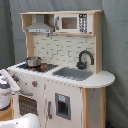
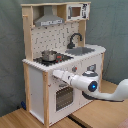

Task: Play with the kitchen

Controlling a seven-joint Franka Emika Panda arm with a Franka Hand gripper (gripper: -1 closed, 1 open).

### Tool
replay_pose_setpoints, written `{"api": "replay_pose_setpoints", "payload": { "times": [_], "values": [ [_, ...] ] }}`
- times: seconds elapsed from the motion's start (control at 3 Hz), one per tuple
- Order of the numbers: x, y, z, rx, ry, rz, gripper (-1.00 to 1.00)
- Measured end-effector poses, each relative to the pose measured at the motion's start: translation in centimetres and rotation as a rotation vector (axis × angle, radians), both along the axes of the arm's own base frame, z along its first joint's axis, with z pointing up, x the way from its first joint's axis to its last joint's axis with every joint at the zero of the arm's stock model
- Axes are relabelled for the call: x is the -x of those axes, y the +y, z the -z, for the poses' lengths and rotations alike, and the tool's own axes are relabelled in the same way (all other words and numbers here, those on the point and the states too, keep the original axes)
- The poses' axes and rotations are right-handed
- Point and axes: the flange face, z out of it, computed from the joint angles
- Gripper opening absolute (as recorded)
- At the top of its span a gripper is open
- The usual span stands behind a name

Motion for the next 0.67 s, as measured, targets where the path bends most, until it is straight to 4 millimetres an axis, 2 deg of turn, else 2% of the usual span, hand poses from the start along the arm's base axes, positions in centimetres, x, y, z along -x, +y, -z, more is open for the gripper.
{"api": "replay_pose_setpoints", "payload": {
  "times": [0.67],
  "values": [
    [0.0, 0.07, -0.13, -0.245, 0.023, 0.018, -1.0]
  ]
}}
